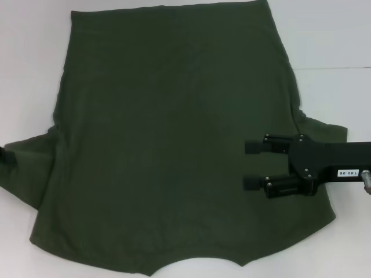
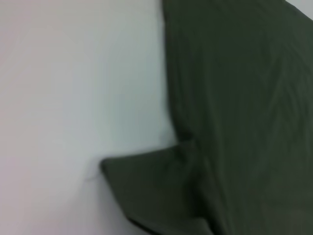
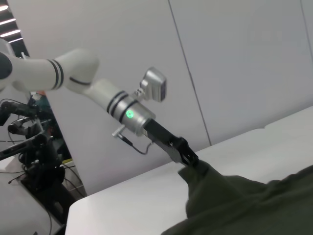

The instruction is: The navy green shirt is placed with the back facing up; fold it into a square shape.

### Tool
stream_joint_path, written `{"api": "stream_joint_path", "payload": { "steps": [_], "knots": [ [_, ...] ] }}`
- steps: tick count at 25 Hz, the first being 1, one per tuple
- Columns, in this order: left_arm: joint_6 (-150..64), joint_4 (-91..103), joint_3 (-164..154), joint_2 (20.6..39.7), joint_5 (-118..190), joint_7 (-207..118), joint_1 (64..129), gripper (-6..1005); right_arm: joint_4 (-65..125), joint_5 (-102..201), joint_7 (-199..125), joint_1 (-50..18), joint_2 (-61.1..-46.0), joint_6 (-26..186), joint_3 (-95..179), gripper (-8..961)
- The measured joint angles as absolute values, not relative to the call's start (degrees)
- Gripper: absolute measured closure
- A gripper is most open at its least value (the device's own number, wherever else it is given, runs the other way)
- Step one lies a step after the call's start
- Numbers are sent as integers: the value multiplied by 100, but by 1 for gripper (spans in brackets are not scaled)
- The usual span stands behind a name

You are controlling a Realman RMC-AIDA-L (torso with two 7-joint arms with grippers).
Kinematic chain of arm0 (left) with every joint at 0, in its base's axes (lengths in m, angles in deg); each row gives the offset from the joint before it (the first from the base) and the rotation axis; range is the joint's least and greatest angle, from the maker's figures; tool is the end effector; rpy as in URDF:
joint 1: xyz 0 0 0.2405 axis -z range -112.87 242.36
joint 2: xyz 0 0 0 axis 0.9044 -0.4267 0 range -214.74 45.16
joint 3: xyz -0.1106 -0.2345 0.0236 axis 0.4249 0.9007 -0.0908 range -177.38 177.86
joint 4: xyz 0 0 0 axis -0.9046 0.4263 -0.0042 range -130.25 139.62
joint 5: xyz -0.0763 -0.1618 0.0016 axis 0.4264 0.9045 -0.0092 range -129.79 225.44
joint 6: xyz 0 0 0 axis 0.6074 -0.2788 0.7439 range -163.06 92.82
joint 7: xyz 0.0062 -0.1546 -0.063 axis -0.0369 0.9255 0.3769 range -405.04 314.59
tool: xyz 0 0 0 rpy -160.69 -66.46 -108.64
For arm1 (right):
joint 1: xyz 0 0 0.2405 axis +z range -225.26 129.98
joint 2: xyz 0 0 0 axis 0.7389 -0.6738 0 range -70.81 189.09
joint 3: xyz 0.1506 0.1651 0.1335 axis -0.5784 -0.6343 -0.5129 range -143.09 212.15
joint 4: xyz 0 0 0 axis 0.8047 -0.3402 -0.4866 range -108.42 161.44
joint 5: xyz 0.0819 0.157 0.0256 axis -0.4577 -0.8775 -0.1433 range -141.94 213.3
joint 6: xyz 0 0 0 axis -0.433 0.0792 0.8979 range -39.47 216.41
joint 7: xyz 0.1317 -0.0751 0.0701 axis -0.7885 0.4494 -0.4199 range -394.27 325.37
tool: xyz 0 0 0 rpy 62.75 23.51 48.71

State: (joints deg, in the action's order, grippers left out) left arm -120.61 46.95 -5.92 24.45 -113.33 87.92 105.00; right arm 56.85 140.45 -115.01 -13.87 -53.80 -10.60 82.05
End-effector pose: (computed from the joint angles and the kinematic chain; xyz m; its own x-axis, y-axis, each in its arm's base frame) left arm -0.3326 0.3535 0.0792 0.1048 0.8825 0.4586 0.9804 -0.0143 -0.1966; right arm 0.2106 0.3065 -0.0035 0.7603 -0.3385 -0.5544 -0.3660 -0.9283 0.0650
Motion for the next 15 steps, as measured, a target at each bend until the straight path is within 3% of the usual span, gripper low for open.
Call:
{"api": "stream_joint_path", "payload": {
  "steps": [7,15],
  "knots": [
    [-12907,4855,-768,2169,-11573,9310,11024,972,5653,14045,-11503,-1423,-5380,-968,8198,6],
    [-13277,4922,-1261,2092,-11534,9951,11404,961,5624,14044,-11506,-1436,-5380,-953,8194,7]
  ]
}}
